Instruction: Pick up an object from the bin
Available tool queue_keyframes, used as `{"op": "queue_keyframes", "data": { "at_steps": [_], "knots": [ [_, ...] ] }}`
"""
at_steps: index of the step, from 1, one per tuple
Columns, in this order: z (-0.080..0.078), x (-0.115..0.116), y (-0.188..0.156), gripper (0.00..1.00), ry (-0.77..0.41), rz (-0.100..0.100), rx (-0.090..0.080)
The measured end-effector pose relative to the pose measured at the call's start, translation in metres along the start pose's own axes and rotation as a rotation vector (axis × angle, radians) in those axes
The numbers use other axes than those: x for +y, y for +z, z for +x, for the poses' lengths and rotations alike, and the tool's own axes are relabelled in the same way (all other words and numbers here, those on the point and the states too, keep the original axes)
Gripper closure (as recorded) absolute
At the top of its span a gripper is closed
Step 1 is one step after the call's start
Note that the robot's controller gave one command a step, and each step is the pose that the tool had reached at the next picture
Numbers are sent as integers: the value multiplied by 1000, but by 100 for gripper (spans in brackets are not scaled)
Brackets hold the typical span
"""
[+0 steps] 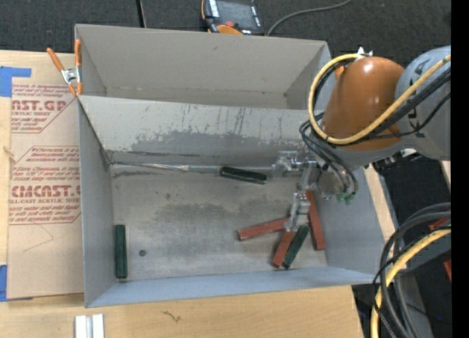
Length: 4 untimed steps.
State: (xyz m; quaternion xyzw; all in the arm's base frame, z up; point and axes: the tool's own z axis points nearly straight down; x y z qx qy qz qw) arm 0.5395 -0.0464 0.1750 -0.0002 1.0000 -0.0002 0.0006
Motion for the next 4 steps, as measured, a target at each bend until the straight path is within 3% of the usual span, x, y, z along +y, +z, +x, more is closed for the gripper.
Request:
{"op": "queue_keyframes", "data": {
  "at_steps": [1,2,3,4],
  "knots": [
    [29,-5,109,0,-45,-1,10],
    [26,-4,104,100,-46,-2,2],
    [15,18,52,100,-277,-1,-3],
    [10,16,-56,100,-259,2,-9]
  ]
}}
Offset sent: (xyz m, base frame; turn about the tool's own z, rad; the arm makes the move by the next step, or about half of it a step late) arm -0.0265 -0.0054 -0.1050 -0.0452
